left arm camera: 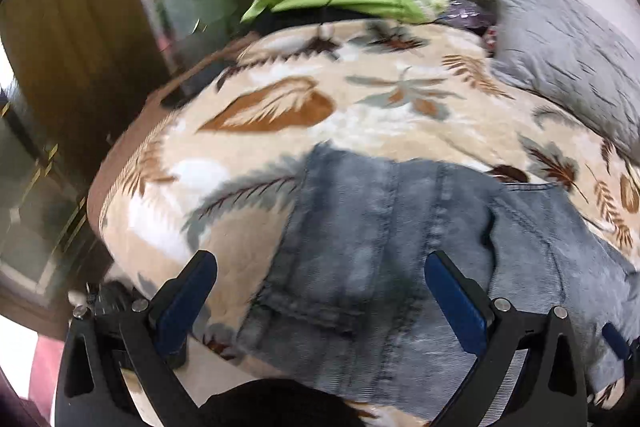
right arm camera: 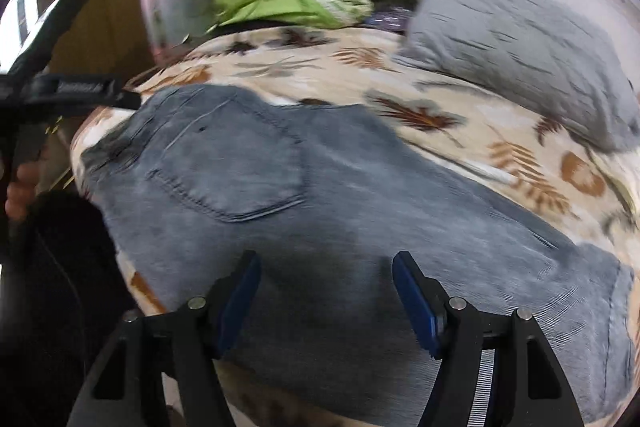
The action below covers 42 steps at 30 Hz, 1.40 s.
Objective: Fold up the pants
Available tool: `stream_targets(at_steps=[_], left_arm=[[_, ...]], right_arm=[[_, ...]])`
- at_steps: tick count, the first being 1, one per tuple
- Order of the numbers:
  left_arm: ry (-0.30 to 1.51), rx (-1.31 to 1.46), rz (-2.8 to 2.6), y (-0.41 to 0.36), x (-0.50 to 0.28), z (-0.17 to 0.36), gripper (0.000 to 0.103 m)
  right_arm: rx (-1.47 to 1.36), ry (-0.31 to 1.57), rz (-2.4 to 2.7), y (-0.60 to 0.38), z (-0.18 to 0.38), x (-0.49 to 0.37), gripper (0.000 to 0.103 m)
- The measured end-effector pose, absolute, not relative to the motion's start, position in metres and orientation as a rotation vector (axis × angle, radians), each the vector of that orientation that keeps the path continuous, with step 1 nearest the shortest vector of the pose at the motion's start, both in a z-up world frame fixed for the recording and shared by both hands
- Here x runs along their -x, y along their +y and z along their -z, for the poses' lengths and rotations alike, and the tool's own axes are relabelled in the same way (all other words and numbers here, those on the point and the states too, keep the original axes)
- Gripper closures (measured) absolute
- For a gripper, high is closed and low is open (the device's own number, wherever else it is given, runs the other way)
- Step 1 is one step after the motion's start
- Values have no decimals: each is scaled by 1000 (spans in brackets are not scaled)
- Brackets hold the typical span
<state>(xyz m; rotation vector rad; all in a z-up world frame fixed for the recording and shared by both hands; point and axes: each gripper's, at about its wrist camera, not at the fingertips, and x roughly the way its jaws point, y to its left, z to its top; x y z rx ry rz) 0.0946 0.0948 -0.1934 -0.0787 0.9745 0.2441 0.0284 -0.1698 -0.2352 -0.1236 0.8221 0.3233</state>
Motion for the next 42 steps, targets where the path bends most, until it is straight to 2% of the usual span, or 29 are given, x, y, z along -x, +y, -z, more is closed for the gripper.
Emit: stream_targets(at_steps=[6, 17, 28, 32, 36, 42], left_arm=[[1023, 105, -242, 102, -92, 205, 0], [1189, 127, -189, 82, -96, 243, 0], [1159, 114, -207, 74, -91, 233, 0], [1128, 85, -168, 57, -88, 222, 0], [1158, 12, -160, 45, -95, 237, 0], [1135, 20, -174, 45, -97, 226, 0]], right_arm=[[195, 886, -342, -147, 254, -30, 32], [152, 912, -361, -158, 257, -26, 31], [85, 864, -374, -166, 243, -28, 31], [94, 923, -344, -169, 255, -33, 31], [102, 927, -353, -173, 255, -31, 31], [26, 883, -306, -206, 241, -25, 31]])
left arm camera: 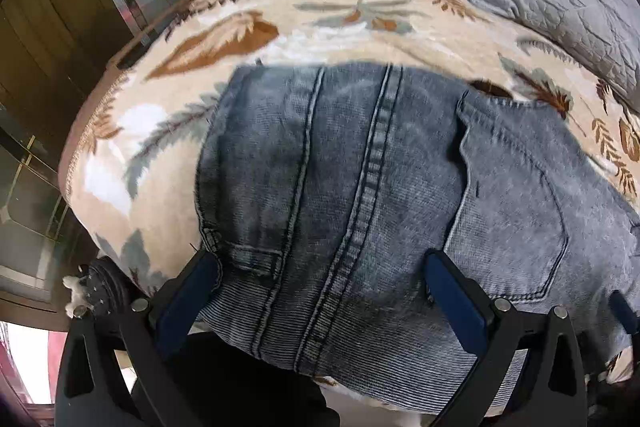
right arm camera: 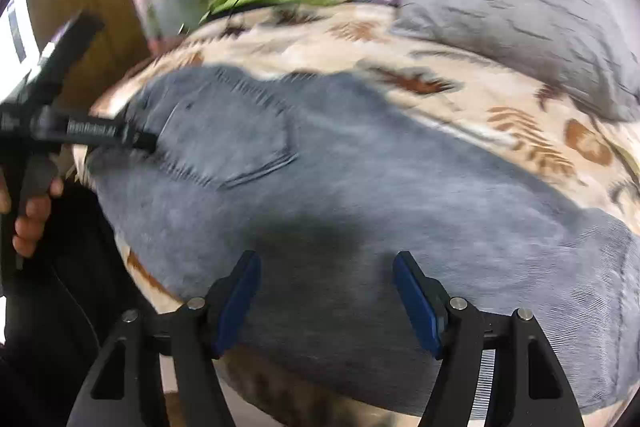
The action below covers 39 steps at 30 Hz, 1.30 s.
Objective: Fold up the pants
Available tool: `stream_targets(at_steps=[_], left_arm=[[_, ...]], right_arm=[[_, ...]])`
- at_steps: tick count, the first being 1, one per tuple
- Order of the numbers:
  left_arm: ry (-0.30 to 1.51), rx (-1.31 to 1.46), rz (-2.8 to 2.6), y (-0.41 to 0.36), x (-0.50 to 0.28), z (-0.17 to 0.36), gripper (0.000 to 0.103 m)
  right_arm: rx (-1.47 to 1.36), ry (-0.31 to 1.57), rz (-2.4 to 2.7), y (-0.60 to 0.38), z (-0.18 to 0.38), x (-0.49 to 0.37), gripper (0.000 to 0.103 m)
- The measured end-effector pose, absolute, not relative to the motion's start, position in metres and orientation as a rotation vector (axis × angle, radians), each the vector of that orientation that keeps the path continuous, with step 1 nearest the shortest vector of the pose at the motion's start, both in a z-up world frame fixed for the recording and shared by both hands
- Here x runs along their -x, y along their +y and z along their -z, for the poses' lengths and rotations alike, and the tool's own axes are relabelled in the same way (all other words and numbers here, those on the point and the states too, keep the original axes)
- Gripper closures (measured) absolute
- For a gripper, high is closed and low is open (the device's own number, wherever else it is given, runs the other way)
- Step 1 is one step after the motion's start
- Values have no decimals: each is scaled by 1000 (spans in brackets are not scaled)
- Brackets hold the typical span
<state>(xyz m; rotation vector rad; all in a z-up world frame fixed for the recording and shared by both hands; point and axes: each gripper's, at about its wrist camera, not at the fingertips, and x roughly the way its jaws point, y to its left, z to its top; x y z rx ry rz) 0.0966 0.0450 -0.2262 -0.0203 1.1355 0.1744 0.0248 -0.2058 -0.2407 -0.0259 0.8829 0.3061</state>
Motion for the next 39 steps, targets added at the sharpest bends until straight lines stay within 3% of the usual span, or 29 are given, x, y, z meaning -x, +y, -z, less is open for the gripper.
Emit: stream_targets(at_steps=[10, 21, 39], left_arm=[[986, -135, 76, -49, -69, 188, 0], [818, -259, 164, -98, -37, 156, 0], [835, -343, 210, -128, -24, 165, 0]], right_arm=[[-329, 774, 1, -338, 216, -7, 31], [-157, 757, 150, -336, 199, 6, 31], [-10, 883, 281, -323, 184, 7, 31]])
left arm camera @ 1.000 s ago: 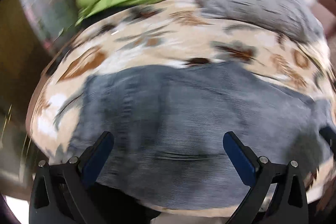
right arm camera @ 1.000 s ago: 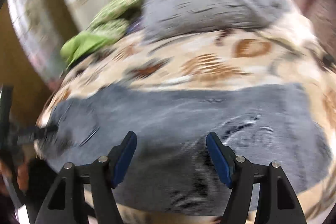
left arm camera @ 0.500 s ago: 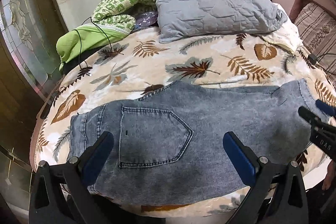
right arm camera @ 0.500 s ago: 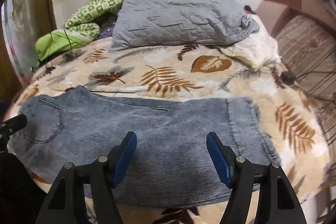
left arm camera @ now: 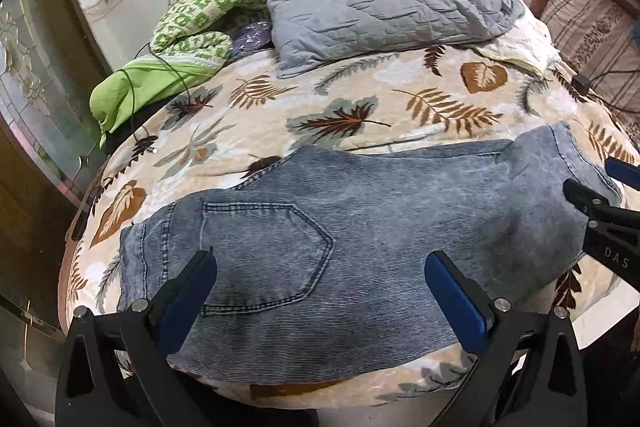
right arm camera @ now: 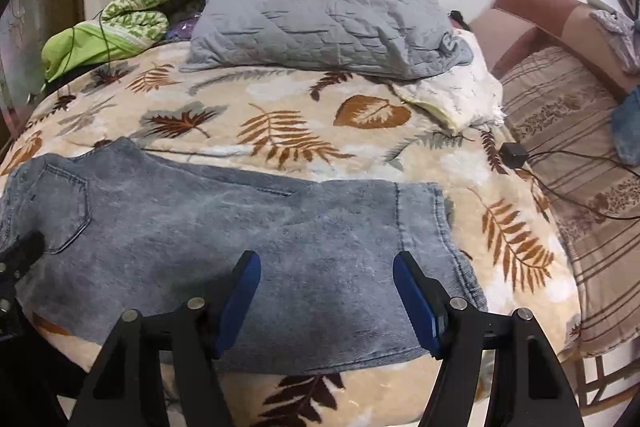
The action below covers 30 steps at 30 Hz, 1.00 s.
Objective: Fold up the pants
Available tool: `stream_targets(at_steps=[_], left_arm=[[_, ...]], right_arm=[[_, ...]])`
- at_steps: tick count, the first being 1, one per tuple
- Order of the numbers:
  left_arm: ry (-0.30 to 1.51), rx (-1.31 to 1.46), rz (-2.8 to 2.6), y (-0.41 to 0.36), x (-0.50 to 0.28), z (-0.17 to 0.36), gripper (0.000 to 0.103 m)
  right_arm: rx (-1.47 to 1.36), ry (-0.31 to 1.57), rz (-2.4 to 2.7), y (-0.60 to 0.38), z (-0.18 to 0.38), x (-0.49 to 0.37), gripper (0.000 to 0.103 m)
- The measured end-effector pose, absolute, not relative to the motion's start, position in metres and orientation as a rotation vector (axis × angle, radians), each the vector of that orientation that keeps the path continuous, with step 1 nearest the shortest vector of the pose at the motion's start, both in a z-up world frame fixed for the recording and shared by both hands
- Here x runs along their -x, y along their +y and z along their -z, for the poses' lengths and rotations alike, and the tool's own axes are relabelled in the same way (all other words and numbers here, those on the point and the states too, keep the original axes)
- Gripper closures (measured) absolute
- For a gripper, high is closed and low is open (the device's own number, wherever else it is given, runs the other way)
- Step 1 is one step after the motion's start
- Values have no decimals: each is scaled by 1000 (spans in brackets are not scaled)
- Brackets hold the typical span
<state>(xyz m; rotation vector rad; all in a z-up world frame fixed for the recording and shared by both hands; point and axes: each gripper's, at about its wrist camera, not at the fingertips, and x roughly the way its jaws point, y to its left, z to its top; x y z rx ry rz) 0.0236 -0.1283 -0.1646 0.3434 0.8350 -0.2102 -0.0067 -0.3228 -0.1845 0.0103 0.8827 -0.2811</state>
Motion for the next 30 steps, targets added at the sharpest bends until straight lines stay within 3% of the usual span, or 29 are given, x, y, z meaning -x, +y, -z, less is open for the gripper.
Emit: stream_targets(at_steps=[17, 30], left_arm=[[675, -336, 95, -123, -25, 131, 0], [748, -296, 86, -99, -37, 142, 0]], right_arm=[[-128, 885, 72, -295, 190, -4, 31], [-145, 870, 52, -277, 192, -18, 31]])
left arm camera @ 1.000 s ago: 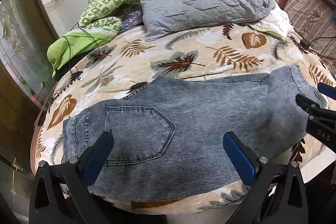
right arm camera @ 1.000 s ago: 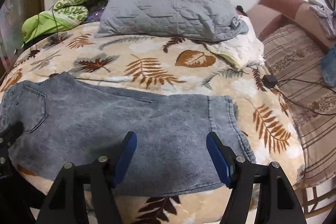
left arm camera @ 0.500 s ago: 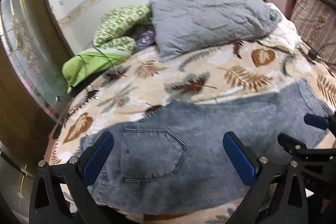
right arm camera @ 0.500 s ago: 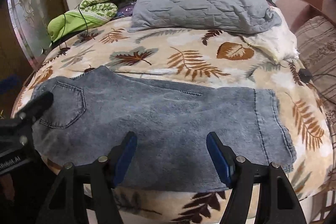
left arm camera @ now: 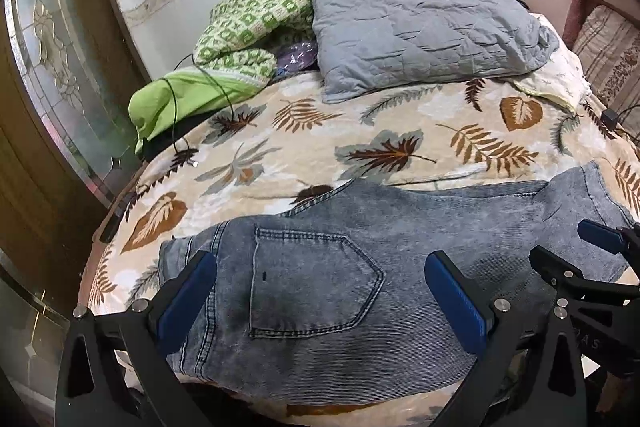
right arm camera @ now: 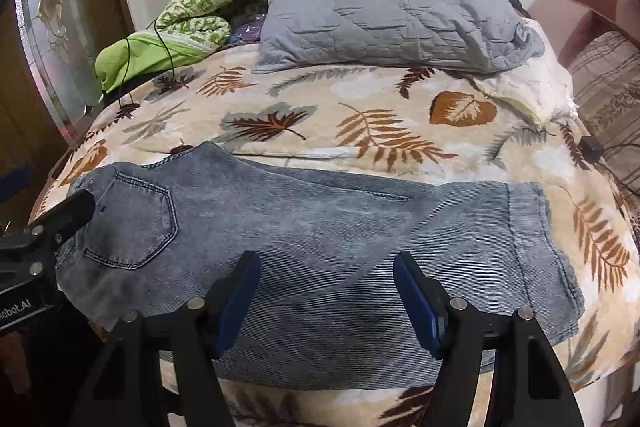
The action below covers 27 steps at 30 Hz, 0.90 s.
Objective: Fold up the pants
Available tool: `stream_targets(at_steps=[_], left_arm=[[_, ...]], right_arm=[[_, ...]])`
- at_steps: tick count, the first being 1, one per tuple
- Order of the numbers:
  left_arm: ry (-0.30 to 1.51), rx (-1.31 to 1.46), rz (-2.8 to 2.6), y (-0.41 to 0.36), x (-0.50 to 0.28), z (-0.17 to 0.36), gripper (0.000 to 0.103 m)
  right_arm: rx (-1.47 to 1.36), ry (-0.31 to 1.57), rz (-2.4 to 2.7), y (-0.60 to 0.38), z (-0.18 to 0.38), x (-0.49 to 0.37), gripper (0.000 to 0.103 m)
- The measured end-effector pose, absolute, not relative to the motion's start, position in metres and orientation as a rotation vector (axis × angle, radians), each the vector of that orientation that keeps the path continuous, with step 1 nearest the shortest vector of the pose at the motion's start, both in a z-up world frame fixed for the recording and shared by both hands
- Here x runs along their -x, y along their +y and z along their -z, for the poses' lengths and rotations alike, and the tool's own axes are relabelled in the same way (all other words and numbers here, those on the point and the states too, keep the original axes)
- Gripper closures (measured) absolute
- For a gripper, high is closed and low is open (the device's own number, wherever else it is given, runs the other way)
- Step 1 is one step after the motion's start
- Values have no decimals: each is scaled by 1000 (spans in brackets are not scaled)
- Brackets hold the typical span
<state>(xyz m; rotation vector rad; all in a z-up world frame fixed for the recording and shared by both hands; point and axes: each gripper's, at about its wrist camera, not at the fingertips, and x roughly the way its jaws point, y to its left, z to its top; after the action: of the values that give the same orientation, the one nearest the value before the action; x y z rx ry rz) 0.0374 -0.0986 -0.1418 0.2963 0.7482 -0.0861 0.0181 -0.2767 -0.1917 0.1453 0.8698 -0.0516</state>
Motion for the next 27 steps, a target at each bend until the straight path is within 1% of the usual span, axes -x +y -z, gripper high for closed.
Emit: stream_targets(at_steps=[10, 27], left_arm=[[764, -220, 1, -59, -50, 143, 0], [699, -107, -206, 33, -59, 116, 0]], right_arm=[[-139, 867, 14, -262, 195, -26, 31], [-103, 891, -62, -222, 206, -46, 31]])
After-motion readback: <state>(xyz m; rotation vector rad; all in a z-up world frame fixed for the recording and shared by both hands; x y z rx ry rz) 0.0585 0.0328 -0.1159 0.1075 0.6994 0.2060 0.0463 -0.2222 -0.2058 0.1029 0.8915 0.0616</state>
